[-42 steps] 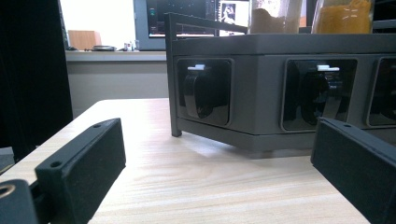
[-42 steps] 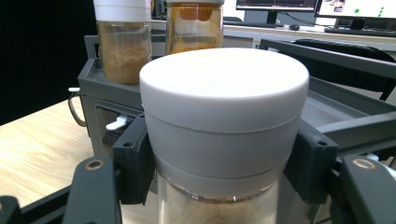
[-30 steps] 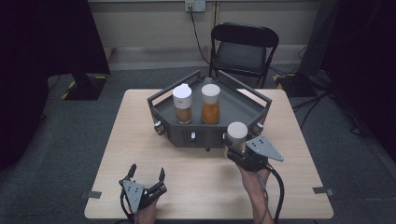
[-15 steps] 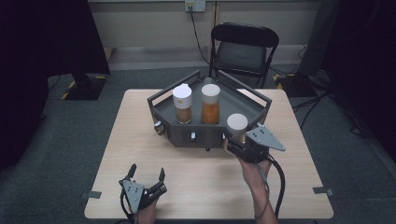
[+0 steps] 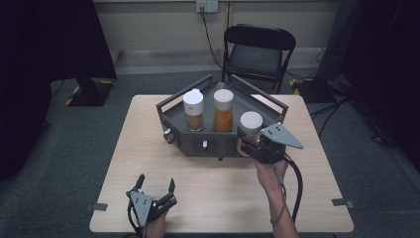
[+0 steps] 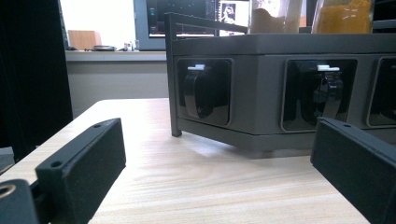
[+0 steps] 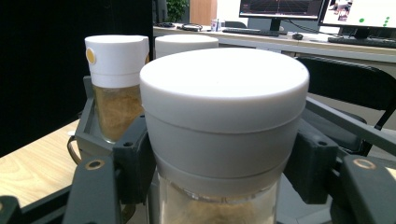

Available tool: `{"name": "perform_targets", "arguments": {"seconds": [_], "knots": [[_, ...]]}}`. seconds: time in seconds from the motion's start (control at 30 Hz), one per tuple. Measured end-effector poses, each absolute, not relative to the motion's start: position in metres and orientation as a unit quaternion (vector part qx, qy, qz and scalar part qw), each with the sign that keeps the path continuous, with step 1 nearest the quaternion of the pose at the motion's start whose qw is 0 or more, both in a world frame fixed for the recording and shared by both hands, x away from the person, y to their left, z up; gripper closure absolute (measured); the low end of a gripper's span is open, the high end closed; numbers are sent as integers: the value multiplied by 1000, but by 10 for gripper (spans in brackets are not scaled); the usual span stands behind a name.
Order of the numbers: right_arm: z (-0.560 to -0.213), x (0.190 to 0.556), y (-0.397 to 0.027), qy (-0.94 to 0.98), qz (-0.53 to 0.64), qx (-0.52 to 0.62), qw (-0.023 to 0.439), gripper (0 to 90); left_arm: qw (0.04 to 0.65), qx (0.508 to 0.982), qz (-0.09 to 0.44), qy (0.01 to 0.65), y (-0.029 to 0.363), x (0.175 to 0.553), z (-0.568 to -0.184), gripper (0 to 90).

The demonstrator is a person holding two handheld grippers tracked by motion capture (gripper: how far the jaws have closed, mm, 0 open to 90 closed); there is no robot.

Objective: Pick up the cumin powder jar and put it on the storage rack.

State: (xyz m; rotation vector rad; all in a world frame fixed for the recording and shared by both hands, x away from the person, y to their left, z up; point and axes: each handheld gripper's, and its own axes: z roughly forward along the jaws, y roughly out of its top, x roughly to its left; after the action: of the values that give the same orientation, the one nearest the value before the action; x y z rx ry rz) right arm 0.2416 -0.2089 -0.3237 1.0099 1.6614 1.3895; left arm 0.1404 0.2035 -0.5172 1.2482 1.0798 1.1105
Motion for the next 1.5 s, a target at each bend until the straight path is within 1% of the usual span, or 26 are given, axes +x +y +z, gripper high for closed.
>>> {"name": "perform_targets", "arguments": {"seconds": [0.33, 0.7, 1.0, 1.27, 1.5], "knots": [[-312, 253, -209, 636, 547, 404, 365, 343, 545, 526, 468, 456, 203, 140, -517, 28], [-298, 267, -203, 627, 546, 409, 376, 344, 545, 526, 468, 455, 203, 140, -517, 28], [-296, 277, -205, 622, 542, 421, 376, 344, 545, 526, 468, 456, 203, 140, -517, 29], [-297, 288, -201, 621, 533, 428, 385, 344, 545, 526, 468, 455, 204, 140, -517, 28], [-302, 300, -197, 620, 525, 438, 386, 344, 545, 526, 468, 455, 204, 140, -517, 28]]}}
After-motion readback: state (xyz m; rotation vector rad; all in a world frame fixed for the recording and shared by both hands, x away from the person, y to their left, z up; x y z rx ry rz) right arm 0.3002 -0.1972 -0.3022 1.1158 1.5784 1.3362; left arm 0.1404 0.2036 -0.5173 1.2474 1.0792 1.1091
